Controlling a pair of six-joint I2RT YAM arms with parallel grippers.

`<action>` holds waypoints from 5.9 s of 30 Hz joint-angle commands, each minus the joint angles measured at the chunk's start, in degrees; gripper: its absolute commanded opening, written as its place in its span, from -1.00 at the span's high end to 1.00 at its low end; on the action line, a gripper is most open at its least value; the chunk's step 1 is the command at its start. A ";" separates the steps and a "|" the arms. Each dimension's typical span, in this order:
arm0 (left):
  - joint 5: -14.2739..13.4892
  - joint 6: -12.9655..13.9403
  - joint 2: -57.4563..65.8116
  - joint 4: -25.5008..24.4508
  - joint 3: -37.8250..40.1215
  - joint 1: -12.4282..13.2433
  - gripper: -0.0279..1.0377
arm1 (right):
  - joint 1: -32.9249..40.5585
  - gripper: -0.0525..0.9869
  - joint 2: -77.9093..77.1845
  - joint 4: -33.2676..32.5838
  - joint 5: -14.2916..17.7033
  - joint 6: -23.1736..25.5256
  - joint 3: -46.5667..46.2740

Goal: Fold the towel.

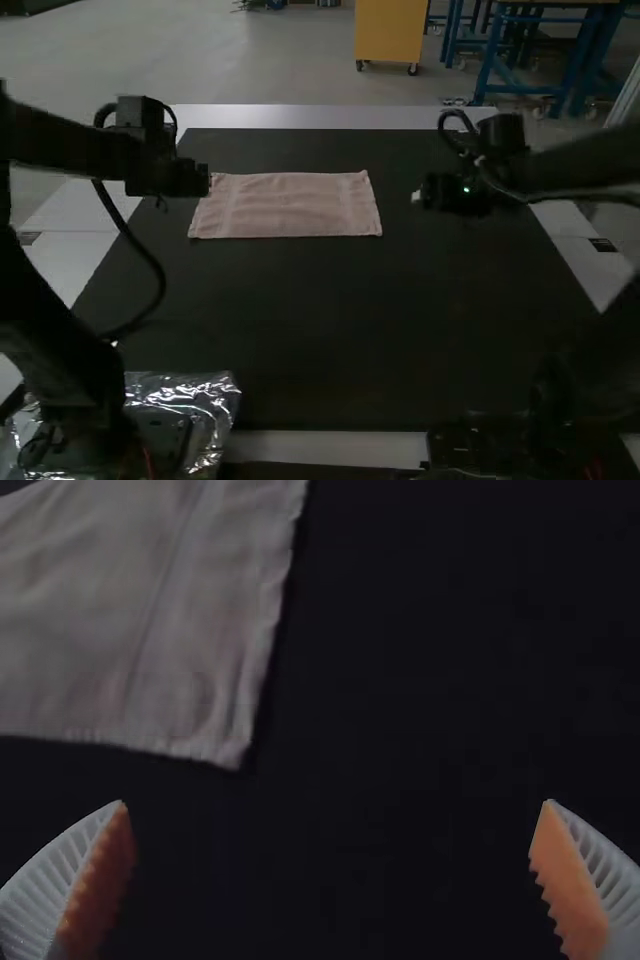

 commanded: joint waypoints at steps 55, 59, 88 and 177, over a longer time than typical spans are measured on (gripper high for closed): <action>-1.00 3.42 47.19 6.59 40.98 6.12 -0.85 | 7.56 -0.85 56.58 -2.88 3.18 -7.92 61.58; -1.00 3.42 49.65 4.92 44.58 6.65 -0.85 | 7.91 -0.84 58.61 -3.68 3.18 -7.92 64.83; -0.65 3.60 57.21 -5.98 54.34 6.47 -0.62 | 9.49 -0.72 68.19 -27.58 -1.48 -13.19 80.56; 11.39 10.63 55.01 3.86 50.91 7.00 -0.47 | 8.44 0.94 68.27 -32.68 -4.55 -6.95 94.80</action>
